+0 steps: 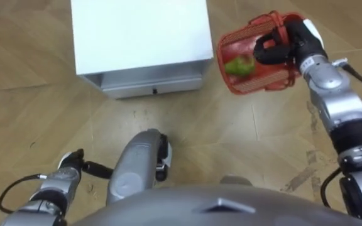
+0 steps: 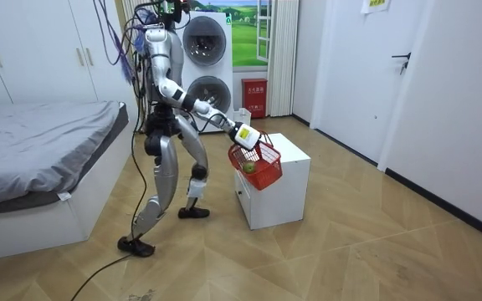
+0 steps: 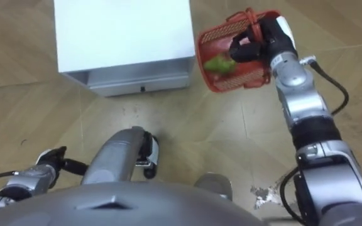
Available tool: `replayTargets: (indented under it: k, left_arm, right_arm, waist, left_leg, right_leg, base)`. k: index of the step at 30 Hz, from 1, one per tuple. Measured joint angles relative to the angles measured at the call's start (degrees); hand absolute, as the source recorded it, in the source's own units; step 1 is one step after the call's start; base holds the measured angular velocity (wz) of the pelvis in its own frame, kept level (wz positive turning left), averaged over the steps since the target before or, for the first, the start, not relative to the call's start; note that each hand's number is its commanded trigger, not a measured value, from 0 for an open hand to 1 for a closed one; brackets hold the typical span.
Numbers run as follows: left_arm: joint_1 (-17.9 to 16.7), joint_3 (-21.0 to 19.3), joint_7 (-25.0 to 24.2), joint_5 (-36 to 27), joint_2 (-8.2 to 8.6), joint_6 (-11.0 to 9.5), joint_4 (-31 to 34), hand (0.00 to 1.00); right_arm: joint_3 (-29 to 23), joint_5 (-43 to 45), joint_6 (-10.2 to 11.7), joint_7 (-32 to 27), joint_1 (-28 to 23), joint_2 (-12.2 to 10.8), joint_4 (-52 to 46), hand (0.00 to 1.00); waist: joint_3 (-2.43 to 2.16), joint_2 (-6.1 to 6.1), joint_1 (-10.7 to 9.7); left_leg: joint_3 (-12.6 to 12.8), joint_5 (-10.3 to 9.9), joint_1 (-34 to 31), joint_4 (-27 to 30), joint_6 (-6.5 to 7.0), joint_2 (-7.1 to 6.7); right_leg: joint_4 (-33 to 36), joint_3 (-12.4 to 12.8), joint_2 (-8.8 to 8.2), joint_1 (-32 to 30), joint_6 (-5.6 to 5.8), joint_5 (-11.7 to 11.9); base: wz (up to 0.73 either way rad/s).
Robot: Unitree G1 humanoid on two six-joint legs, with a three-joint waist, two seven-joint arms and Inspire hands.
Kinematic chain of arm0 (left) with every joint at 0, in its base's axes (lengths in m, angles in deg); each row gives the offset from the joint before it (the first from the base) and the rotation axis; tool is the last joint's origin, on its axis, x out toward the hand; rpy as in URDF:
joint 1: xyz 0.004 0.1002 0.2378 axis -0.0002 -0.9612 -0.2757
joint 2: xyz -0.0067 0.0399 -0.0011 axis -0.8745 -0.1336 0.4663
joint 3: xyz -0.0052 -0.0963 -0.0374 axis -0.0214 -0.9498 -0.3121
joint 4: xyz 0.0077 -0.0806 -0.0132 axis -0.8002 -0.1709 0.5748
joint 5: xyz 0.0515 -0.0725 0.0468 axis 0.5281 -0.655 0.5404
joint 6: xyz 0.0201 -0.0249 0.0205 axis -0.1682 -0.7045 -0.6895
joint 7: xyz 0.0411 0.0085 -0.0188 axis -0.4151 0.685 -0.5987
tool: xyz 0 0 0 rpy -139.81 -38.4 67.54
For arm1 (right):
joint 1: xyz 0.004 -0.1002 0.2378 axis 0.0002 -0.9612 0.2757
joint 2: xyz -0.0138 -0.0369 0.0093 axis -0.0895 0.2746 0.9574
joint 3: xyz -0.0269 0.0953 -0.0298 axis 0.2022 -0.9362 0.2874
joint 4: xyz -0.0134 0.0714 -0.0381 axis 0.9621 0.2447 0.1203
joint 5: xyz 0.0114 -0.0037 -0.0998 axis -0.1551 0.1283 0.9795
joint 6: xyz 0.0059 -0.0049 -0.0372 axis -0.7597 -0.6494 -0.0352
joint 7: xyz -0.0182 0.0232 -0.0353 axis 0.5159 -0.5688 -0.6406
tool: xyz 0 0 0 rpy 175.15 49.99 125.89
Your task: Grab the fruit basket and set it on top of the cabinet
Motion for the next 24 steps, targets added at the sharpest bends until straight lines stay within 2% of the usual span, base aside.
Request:
replayTargets:
  k: [2,5,7,10,14,17,19,20,21,22,24]
  left_arm:
    - [-0.95,-0.51,-0.01,0.08,0.06,-0.17,0.21,0.0]
    - [-2.91,-2.16,0.17,1.96,0.55,-0.97,0.23,0.0]
    - [-4.85,-4.05,0.64,3.84,0.79,-0.98,0.26,0.0]
    - [-6.5,-5.54,1.37,4.09,0.84,-0.85,0.3,0.0]
    - [-6.56,-5.58,1.43,4.05,1.07,-0.78,0.28,0.0]
    - [-6.52,-6.03,1.7,4.1,1.09,-0.77,0.53,0.0]
    - [-6.92,-6.21,1.82,4.06,1.24,-0.73,0.87,0.0]
    - [-6.95,-6.21,1.83,4.06,1.24,-0.64,1.33,0.0]
    - [-6.91,-6.12,1.83,4.06,1.29,-0.6,2.61,0.0]
    - [-6.58,-5.88,1.83,4.05,1.34,-0.62,3.05,0.0]
    - [-5.83,-5.77,2.32,4.02,1.12,-0.59,3.03,0.0]
  right_arm:
    - [0.01,0.1,-0.01,1.07,-0.75,-0.51,-0.18,1.0]
    - [-0.35,0.35,-0.32,2.39,-2.03,-0.42,-1.34,1.0]
    - [-0.23,0.57,-0.36,3.6,-2.8,-1.01,-2.42,1.0]
    - [-0.24,1.01,-0.37,4.66,-3.93,-2.21,-4.68,1.0]
    - [-0.25,0.8,-0.34,4.97,-3.82,-2.47,-6.48,1.0]
    - [-0.24,1.61,-0.32,5.06,-3.74,-4.14,-6.53,1.0]
    - [-0.29,1.92,-0.22,5.31,-3.86,-4.89,-6.54,1.0]
    - [-0.41,2.26,-0.18,5.45,-3.87,-4.85,-6.55,1.0]
    - [-0.77,2.9,-0.19,5.57,-4.0,-4.62,-7.04,1.0]
    - [-0.91,3.02,-0.18,5.69,-4.03,-4.72,-7.19,1.0]
    - [-0.88,3.53,-0.17,5.98,-4.52,-4.97,-7.3,1.0]
  waist:
    - [-0.19,-0.35,0.17]
    - [-0.28,-0.53,0.48]
    - [-0.28,-0.68,0.8]
    - [-0.26,-0.73,0.69]
    - [-0.24,-0.75,0.75]
    - [-0.06,-0.6,1.28]
    - [0.06,-0.3,0.69]
    - [0.01,-0.37,0.12]
    - [0.0,-0.36,-0.6]
    - [-0.06,0.12,-0.35]
    - [-0.15,0.74,0.58]
  left_leg:
    - [0.07,0.37,1.35,-1.02,-0.56,0.05]
    - [0.91,0.4,2.44,-1.29,-0.61,0.35]
    - [1.8,0.39,2.74,-0.71,-0.6,1.91]
    - [2.28,0.39,3.3,-0.84,-0.6,3.06]
    - [2.76,0.38,4.02,-1.18,-0.58,2.81]
    - [3.98,0.26,6.09,-2.26,-0.38,2.28]
    - [5.21,-0.92,9.44,-5.89,1.46,1.08]
    - [5.19,-1.06,10.09,-7.0,1.64,0.73]
    - [5.58,-1.26,11.17,-8.81,1.75,-0.29]
    - [5.34,-1.17,12.33,-9.88,2.03,-0.78]
    - [4.5,-1.11,15.22,-12.0,2.18,-1.1]
  right_leg:
    - [-0.77,-0.05,0.18,1.25,-0.11,0.07]
    - [-0.37,0.1,0.31,2.1,-0.19,0.12]
    - [-0.68,0.09,0.97,2.48,-0.68,1.24]
    - [-1.37,-0.2,2.27,3.15,-1.33,3.73]
    - [-1.24,-0.2,2.17,3.89,-1.64,5.45]
    - [1.24,0.55,1.46,3.82,-2.31,8.04]
    - [8.45,1.99,0.35,1.69,-2.67,12.16]
    - [11.35,2.39,-0.26,0.52,-2.88,13.7]
    - [16.32,3.77,-0.85,-1.97,-3.51,17.71]
    - [19.77,3.97,-1.32,-3.8,-3.52,22.58]
    - [22.92,3.7,-1.97,-4.93,-3.17,26.98]
  base:
    - [0.02]
    - [0.05]
    - [-0.08]
    - [0.03]
    - [0.14]
    - [0.02]
    - [0.22]
    - [0.61]
    - [0.59]
    - [0.45]
    - [0.07]
